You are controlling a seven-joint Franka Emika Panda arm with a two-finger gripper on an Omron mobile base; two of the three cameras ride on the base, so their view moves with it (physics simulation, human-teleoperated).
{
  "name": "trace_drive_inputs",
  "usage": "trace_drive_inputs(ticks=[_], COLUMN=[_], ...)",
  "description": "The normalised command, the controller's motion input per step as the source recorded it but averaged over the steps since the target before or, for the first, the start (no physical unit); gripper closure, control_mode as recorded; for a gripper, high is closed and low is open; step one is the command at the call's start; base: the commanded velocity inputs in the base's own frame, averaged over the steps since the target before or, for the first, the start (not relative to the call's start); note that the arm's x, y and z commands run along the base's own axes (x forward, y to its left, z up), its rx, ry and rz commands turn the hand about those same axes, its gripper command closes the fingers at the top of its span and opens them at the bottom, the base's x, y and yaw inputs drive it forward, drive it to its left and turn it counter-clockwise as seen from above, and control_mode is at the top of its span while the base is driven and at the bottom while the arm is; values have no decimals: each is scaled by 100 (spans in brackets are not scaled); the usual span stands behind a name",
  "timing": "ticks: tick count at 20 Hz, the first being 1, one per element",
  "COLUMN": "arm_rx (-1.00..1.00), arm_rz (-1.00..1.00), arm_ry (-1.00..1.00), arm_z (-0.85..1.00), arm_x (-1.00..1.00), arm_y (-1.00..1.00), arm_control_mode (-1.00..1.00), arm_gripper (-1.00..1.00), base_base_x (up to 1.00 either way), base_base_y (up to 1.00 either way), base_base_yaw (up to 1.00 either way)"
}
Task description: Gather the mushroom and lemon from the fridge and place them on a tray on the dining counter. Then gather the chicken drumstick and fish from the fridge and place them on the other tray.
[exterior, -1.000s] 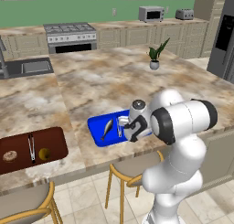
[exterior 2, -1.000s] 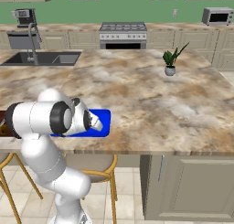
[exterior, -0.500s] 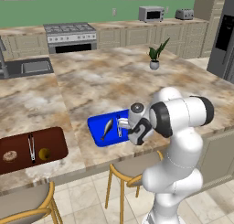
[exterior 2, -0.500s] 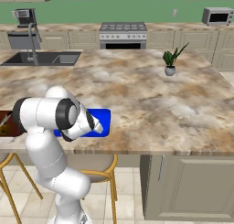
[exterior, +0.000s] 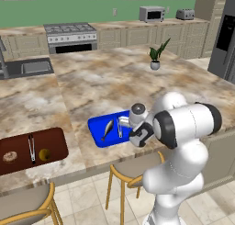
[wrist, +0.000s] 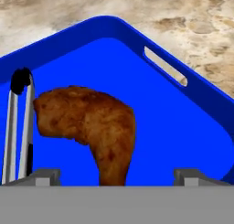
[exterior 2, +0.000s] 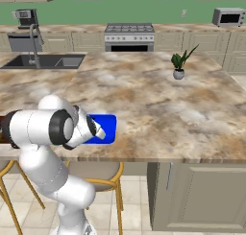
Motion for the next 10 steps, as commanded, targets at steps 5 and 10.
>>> trace_drive_inputs(ticks=[5, 10], arm_rx=[3, 5], arm_rz=[0, 0], arm_ry=[0, 5], arm_z=[92, 100], arm_x=[0, 8], arm_y=[-1, 0], arm_control_mode=[-100, -100], arm_gripper=[-100, -100], base_base_x=[0, 0], base_base_y=[0, 0], base_base_yaw=[0, 0])
